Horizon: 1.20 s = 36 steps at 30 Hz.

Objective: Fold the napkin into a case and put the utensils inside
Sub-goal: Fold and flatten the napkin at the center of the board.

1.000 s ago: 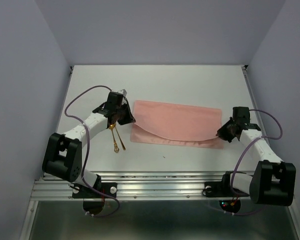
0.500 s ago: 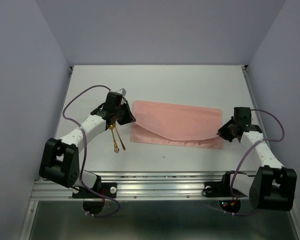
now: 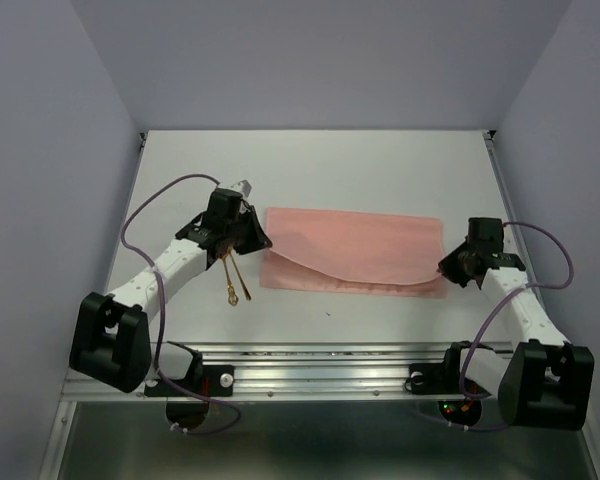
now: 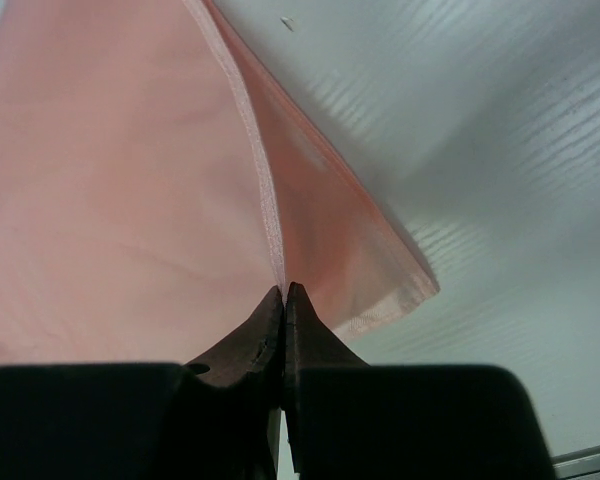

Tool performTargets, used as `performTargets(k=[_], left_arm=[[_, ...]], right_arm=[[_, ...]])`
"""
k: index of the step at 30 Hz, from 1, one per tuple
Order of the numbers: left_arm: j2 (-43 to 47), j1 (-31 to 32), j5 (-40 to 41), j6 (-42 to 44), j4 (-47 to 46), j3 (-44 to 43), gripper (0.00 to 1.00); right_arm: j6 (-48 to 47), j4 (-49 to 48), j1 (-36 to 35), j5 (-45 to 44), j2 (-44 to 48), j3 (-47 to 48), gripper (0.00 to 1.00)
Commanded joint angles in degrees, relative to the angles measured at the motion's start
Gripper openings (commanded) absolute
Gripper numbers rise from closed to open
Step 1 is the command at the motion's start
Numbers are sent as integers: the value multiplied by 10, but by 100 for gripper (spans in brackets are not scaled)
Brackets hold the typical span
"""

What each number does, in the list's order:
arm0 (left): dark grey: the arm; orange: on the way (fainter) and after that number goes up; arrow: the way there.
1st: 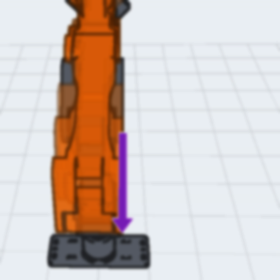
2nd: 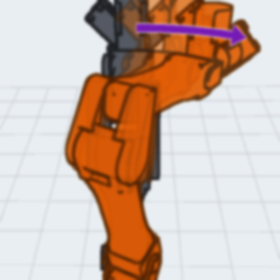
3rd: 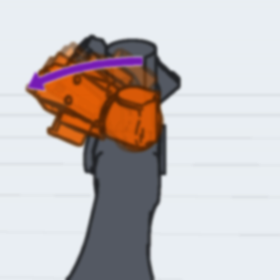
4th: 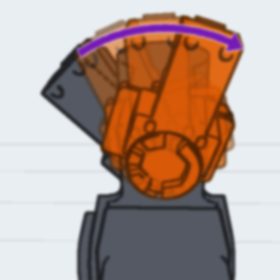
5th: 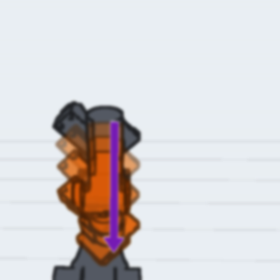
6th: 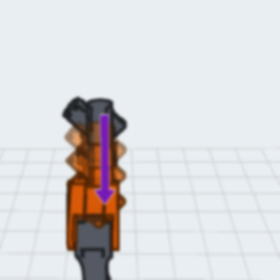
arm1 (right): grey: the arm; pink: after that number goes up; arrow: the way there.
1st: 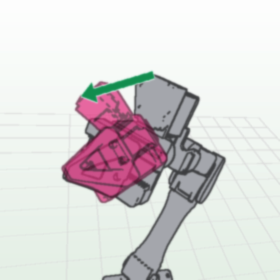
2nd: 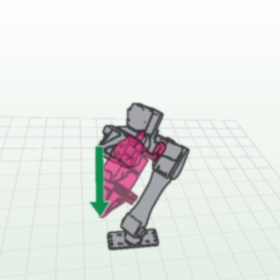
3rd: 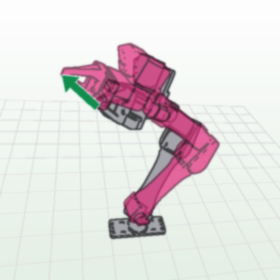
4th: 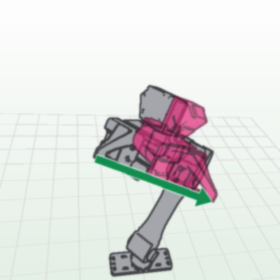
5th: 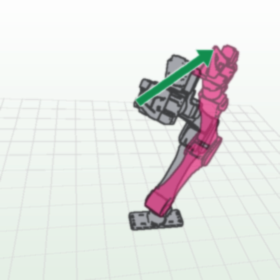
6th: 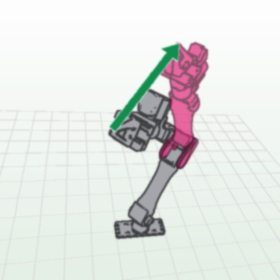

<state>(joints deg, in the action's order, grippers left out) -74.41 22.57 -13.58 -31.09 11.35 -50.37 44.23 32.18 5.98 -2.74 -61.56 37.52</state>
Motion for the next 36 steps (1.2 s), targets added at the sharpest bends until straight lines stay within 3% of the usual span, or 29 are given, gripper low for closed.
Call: performTargets(k=[1,18,28,36], left_arm=[[-30,8,-15,-13,-34,42,0],[-50,23,11,-20,-52,65,0],[23,24,8,12,38,-38,0],[36,26,-19,0,9,25,0]], right_arm=[[9,-14,3,-23,-3,-21,1],[14,-41,3,-31,-27,-49,1],[23,-2,3,-54,31,4,1],[21,1,3,-66,46,-16,1]])
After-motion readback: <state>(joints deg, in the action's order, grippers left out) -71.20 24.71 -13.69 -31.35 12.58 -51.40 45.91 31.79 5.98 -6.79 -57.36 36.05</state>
